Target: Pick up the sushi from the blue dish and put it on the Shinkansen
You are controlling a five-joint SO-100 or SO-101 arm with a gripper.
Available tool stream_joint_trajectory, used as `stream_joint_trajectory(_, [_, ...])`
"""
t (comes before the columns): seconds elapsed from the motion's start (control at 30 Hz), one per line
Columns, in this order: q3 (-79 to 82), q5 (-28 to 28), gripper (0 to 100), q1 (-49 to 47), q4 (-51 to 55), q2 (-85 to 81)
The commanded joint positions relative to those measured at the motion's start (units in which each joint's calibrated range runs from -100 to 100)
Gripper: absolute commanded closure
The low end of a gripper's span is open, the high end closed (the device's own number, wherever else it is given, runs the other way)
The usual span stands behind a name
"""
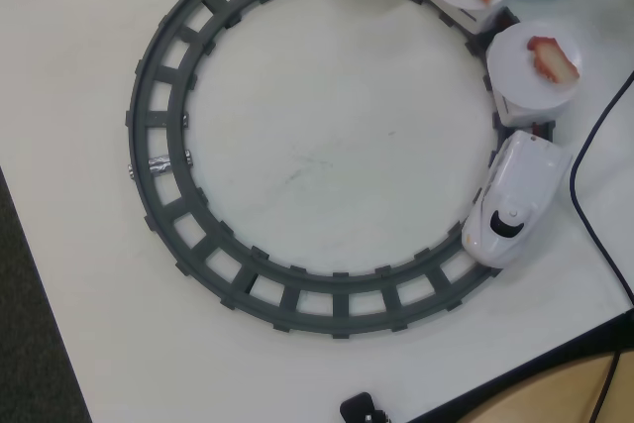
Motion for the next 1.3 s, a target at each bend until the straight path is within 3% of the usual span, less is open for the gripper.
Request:
stream_joint_trajectory(0.0, [-2.08,-0.38,97,1.38,3.02,-2.22])
stream_joint_trajectory(0.3, [2.50,-3.16,97,3.32,9.01,-20.42])
stream_joint_trajectory(0.57, [8.61,-2.89,97,-0.91,9.87,-37.21])
stream_joint_trajectory(0.87, [8.70,-3.16,97,-13.58,10.55,-37.71])
stream_joint_trajectory(1.27, [8.70,-4.10,97,-21.33,10.55,-37.63])
